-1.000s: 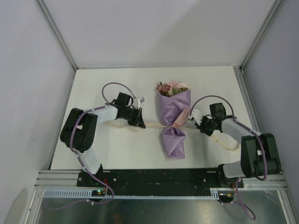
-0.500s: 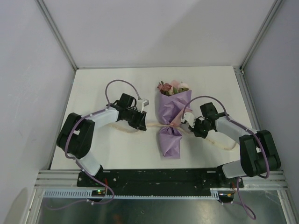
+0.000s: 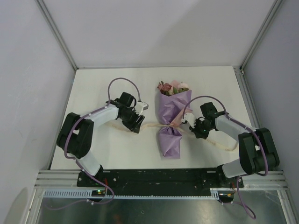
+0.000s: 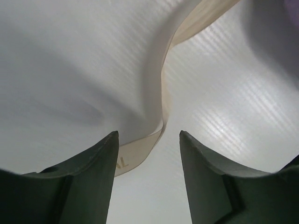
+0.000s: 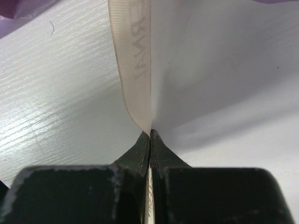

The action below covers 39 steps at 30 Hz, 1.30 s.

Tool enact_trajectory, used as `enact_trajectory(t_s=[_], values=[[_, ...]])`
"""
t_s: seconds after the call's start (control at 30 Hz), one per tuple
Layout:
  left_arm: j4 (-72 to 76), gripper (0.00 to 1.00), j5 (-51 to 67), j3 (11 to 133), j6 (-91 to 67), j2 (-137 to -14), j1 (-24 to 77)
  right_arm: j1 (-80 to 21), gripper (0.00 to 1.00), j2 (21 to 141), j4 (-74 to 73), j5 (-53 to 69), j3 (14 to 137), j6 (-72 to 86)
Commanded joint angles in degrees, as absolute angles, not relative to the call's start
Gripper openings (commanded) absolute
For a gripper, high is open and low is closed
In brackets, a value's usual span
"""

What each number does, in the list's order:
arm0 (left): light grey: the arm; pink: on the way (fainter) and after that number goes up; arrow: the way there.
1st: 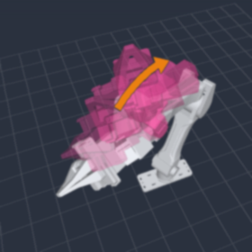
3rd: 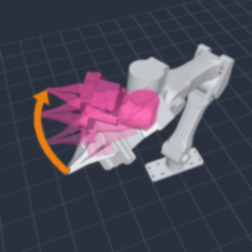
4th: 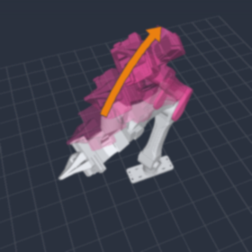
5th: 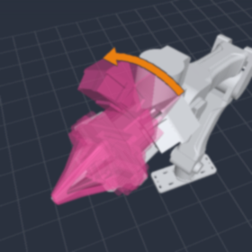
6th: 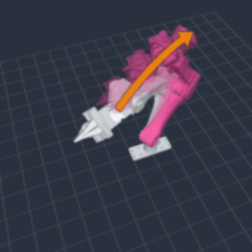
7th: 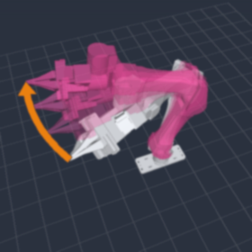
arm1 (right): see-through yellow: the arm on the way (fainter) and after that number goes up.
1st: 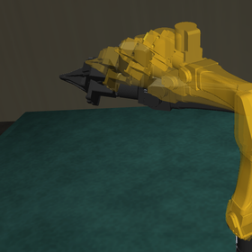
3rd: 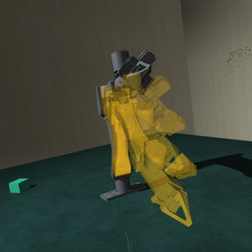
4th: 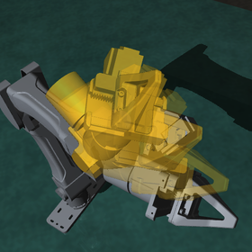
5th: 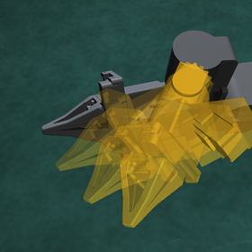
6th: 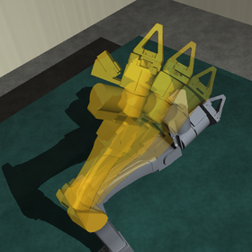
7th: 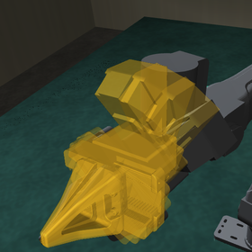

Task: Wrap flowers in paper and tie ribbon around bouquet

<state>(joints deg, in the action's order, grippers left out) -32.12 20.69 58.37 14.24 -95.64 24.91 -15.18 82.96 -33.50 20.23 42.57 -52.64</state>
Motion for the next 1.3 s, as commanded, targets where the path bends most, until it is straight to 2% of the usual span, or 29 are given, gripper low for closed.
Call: enact_trajectory(t_s=[0.0, 0.13, 0.17, 0.27, 0.3, 0.33, 0.4, 0.53, 0.63, 0.87, 1.03, 1.27], values=[[-36.5, 0.59, 17.3, 59.4, 20.3, -96.8, 25.0, -14.5, 0.03, 83.2, -35.2, 19.7, 44.2, -53.1], [-36.6, 0.52, 17.6, 59.7, 21.1, -98.7, 25.0, -14.0, 0.14, 83.4, -35.2, 19.5, 44.2, -53.0], [-36.6, 0.47, 17.8, 60.1, 21.0, -99.4, 25.0, -13.8, 0.17, 83.5, -35.2, 19.3, 44.2, -53.0], [-36.7, 0.2, 19.5, 60.9, 20.7, -99.5, 25.0, -12.5, 0.29, 83.3, -35.9, 18.9, 44.2, -53.0], [-36.7, 0.13, 21.1, 60.9, 20.6, -98.5, 25.0, -11.9, 0.32, 83.0, -36.2, 18.9, 44.2, -53.0], [-36.7, 0.08, 22.7, 60.9, 20.5, -97.6, 25.0, -10.9, 0.36, 82.5, -36.8, 18.8, 44.2, -53.0], [-36.6, 0.02, 26.4, 61.1, 19.9, -95.3, 25.1, -8.8, 0.44, 81.1, -38.5, 19.0, 44.3, -52.9], [-36.5, 0.0, 32.5, 62.0, 18.9, -90.8, 25.7, -2.5, 0.57, 77.1, -44.5, 21.2, 45.1, -51.6], [-35.7, 0.0, 35.6, 62.3, 18.5, -88.4, 27.6, 3.5, 0.62, 74.3, -48.9, 21.5, 45.7, -49.5], [-32.6, 0.0, 35.7, 61.0, 19.7, -85.1, 33.6, 18.1, 0.63, 71.1, -54.1, 18.7, 48.2, -38.3], [-30.5, 0.0, 35.2, 60.2, 20.0, -84.4, 35.7, 26.3, 0.64, 70.9, -54.8, 11.0, 48.6, -31.8], [-29.2, 0.0, 34.6, 60.2, 20.4, -84.6, 35.9, 30.4, 0.66, 74.3, -49.0, -2.7, 48.6, -24.5]])
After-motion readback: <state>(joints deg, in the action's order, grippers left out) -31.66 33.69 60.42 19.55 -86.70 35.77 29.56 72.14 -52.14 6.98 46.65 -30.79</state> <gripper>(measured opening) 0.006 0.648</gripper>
